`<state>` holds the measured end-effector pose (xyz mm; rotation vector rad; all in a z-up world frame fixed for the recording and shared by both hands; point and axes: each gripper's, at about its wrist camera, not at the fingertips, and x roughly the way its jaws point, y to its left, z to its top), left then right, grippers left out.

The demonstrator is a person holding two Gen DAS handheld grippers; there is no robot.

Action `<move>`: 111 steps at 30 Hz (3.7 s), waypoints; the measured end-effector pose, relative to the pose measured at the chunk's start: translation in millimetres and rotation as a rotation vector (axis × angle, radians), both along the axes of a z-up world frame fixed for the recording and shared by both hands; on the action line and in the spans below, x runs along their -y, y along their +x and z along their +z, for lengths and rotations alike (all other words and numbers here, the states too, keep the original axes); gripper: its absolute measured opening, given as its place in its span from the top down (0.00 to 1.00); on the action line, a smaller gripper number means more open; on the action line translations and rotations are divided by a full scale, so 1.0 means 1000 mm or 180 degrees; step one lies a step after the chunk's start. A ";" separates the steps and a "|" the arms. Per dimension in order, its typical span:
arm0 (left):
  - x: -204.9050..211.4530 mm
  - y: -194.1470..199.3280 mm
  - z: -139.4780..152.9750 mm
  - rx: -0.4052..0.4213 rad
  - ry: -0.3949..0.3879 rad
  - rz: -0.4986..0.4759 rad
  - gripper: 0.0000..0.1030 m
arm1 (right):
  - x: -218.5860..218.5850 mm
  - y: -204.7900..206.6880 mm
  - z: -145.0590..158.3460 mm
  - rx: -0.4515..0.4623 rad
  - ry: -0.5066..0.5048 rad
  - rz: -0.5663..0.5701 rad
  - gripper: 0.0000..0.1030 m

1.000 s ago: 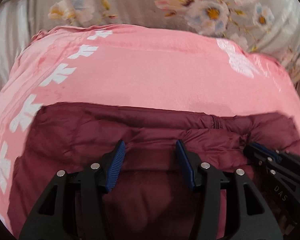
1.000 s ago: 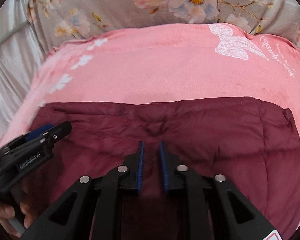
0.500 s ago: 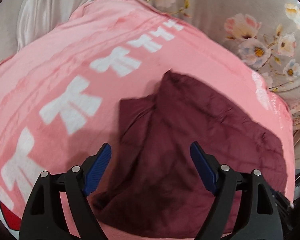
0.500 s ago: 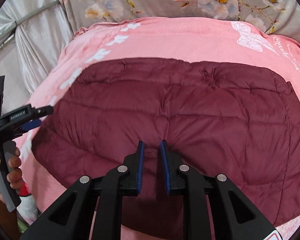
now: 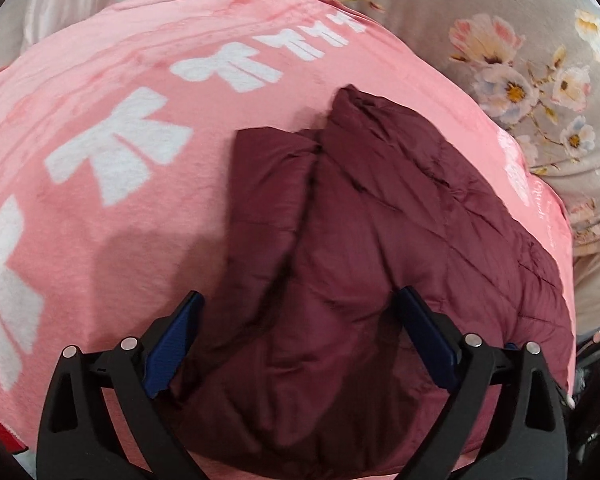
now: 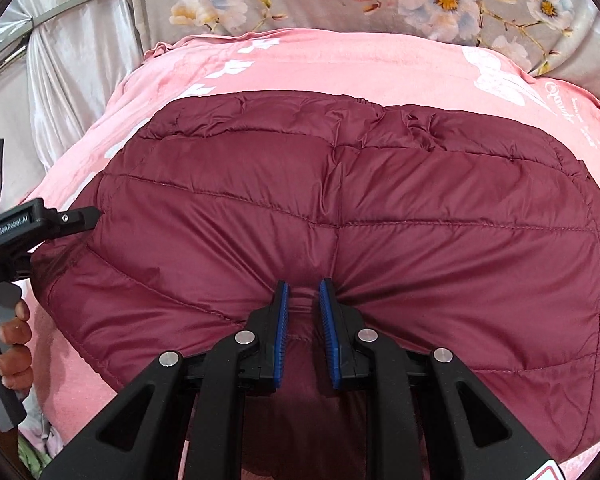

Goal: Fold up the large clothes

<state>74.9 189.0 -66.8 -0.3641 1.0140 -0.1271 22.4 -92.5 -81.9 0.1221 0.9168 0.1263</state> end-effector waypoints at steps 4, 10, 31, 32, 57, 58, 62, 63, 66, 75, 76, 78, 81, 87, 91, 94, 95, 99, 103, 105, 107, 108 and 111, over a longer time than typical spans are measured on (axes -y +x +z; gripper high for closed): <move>0.013 0.002 0.006 0.0018 -0.0050 -0.0095 0.27 | 0.002 -0.001 -0.001 0.0027 0.0044 0.0009 0.82; 0.028 -0.006 0.032 0.0192 0.0172 -0.0196 0.76 | 0.017 -0.019 0.018 0.0049 0.0397 0.0009 0.83; 0.139 -0.057 0.161 0.1217 0.0101 -0.1189 0.88 | 0.038 -0.061 -0.011 -0.0297 0.0826 0.0062 1.00; 0.153 -0.058 0.164 0.1256 0.0106 -0.1296 0.88 | 0.038 -0.062 -0.013 -0.0280 0.0846 0.0062 1.00; 0.422 -0.055 0.049 0.0596 0.0627 -0.2667 0.90 | 0.181 -0.154 0.007 0.0042 0.1217 -0.1126 1.00; 0.427 -0.057 0.044 0.0575 0.0643 -0.2685 0.90 | 0.187 -0.154 0.010 0.0057 0.1204 -0.1170 1.00; 0.438 -0.064 0.029 0.0551 0.0728 -0.2743 0.89 | 0.200 -0.154 0.024 0.0190 0.1143 -0.1309 0.97; 0.440 -0.065 0.026 0.0564 0.0762 -0.2749 0.89 | 0.205 -0.153 0.030 0.0244 0.1120 -0.1355 0.94; 0.442 -0.067 0.023 0.0604 0.0814 -0.2753 0.87 | 0.222 -0.149 0.048 0.0397 0.1068 -0.1463 0.91; 0.391 -0.076 0.098 0.0938 0.0230 -0.2554 0.44 | 0.287 -0.085 0.101 0.0576 0.1349 -0.1277 0.58; 0.376 -0.073 0.113 0.1024 0.0150 -0.2426 0.43 | 0.288 -0.061 0.105 0.0561 0.1364 -0.1182 0.58; 0.358 -0.064 0.128 0.1089 0.0073 -0.2229 0.39 | 0.286 -0.038 0.106 0.0469 0.1379 -0.1106 0.57; 0.328 -0.044 0.142 0.1061 0.0055 -0.1863 0.38 | 0.285 -0.008 0.101 0.0335 0.1522 -0.1026 0.57; 0.293 -0.016 0.138 0.0949 0.0141 -0.1413 0.38 | 0.281 0.043 0.082 0.0003 0.1519 -0.0937 0.60; 0.288 -0.005 0.129 0.0821 0.0084 -0.1340 0.38 | 0.293 0.044 0.081 0.0055 0.1685 -0.0868 0.96; 0.286 0.000 0.129 0.0831 0.0111 -0.1314 0.38 | 0.317 0.026 0.091 0.0290 0.1824 -0.0966 0.97; 0.286 0.001 0.130 0.0841 0.0108 -0.1312 0.38 | 0.326 0.020 0.090 0.0317 0.1826 -0.1026 0.97; 0.292 0.004 0.127 0.0828 0.0103 -0.1345 0.38 | 0.343 0.010 0.064 0.0150 0.1714 -0.1251 0.97; 0.313 0.006 0.112 0.0751 0.0172 -0.1458 0.38 | 0.339 0.006 0.037 -0.0015 0.1457 -0.1383 0.98; 0.324 0.008 0.102 0.0708 0.0246 -0.1510 0.38 | 0.337 0.006 0.029 -0.0042 0.1420 -0.1405 0.98; 0.335 0.010 0.089 0.0646 0.0338 -0.1553 0.38 | 0.334 0.006 0.024 -0.0062 0.1351 -0.1429 0.98; 0.338 0.012 0.084 0.0615 0.0368 -0.1562 0.38 | 0.332 0.006 0.021 -0.0069 0.1301 -0.1427 0.98; 0.344 0.014 0.070 0.0616 0.0515 -0.1548 0.38 | 0.329 0.007 0.013 -0.0102 0.1257 -0.1426 0.98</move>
